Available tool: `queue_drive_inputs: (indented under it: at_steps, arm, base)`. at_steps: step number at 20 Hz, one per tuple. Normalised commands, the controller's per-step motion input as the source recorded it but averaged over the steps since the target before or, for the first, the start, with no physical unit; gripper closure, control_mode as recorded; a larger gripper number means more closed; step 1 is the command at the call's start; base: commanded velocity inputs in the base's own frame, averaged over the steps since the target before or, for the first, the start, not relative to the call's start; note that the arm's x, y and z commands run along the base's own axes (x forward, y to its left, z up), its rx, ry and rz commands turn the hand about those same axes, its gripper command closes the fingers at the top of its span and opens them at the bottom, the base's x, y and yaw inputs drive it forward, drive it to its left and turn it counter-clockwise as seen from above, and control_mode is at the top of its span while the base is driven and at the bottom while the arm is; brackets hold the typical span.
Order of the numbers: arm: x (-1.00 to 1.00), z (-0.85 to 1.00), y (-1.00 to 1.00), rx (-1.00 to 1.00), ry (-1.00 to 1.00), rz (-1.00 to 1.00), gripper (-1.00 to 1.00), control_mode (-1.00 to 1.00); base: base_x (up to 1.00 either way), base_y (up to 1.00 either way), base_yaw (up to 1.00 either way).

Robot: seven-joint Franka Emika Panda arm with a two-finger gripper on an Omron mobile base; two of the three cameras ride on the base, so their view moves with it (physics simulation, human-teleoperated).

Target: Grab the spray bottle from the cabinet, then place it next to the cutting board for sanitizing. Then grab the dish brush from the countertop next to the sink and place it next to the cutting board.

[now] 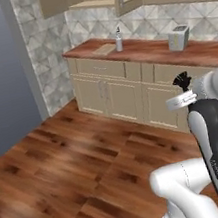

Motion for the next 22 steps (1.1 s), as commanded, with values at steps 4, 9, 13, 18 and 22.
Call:
queue_drive_inputs:
  at_steps: [4,9,13,18,22]
  arm:
    - [0.0,0.0,0.0,0.0,0.0,0.0,1.0,1.0]
    - [0.0,0.0,0.0,0.0,0.0,0.0,1.0,1.0]
    - [0.0,0.0,0.0,0.0,0.0,0.0,1.0,1.0]
    - [0.0,0.0,0.0,0.0,0.0,0.0,1.0,1.0]
    - [0.0,0.0,0.0,0.0,0.0,0.0,1.0,1.0]
  base:
    - [1.0,0.04,0.25]
    - [1.0,0.0,0.2]
    - [1.0,0.1,0.06]
    - [1.0,0.36,-0.03]
    - [1.0,0.58,-0.14]
